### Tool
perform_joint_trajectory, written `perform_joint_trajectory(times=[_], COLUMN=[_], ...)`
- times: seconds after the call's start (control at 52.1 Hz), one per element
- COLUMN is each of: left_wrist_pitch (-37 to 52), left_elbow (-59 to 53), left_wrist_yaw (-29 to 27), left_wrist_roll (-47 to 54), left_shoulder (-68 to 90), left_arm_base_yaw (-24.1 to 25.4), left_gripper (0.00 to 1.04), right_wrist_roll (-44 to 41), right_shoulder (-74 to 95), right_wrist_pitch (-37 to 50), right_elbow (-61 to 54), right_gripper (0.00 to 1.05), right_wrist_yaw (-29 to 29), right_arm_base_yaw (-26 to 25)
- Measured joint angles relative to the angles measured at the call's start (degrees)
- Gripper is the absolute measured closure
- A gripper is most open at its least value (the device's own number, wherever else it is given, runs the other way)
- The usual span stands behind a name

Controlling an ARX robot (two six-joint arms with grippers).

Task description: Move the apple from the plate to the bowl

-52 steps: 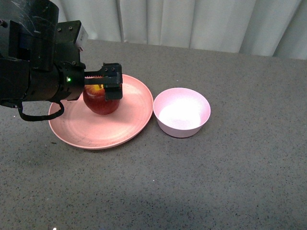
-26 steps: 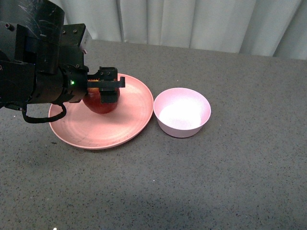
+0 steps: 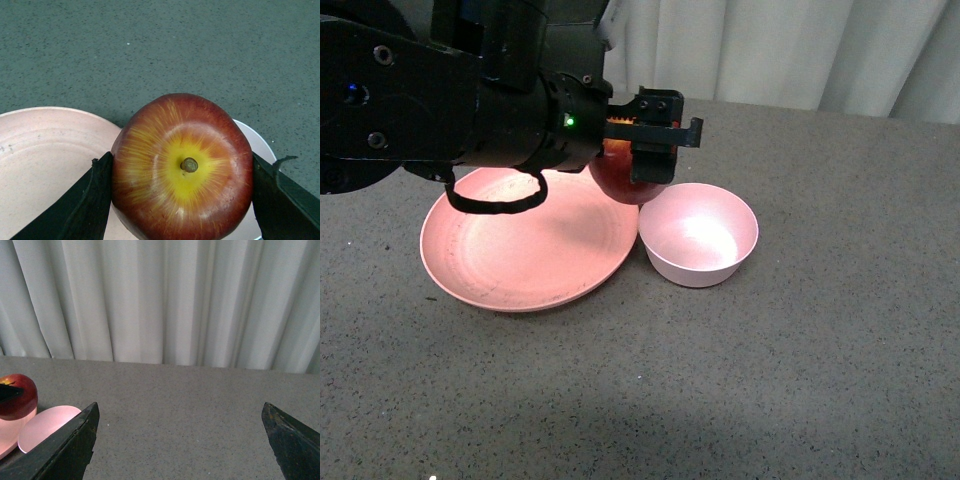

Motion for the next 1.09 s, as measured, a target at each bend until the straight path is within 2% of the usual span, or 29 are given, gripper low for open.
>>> perform_joint_trajectory(times=[0.269,1.018,1.056,1.095], left_wrist_pitch=[-2.25,-2.36,-2.45,-2.51], left_elbow=[5.4,6.84,6.84,6.84], left_wrist_yaw=[-0.81,-2.19,-2.19,-2.03], left_wrist_roll=[-0.17,1.36,1.33,1.4], left_shoulder=[4.33,10.69,10.69,10.69], left_arm_base_yaw=[-4.11,-5.84,-5.84,-5.84], left_gripper=[0.36,0.36,0.34,0.27], right_wrist_roll=[0.02,0.02,0.02,0.02], right_shoulder=[0.0,0.0,0.0,0.0], right_wrist_pitch=[0.0,0.0,0.0,0.0], right_elbow=[0.0,0.0,0.0,0.0], right_gripper=[0.09,0.09,0.09,0.09], right_wrist_yaw=[0.0,0.0,0.0,0.0], right_arm_base_yaw=[-0.02,0.0,-0.02,-0.02])
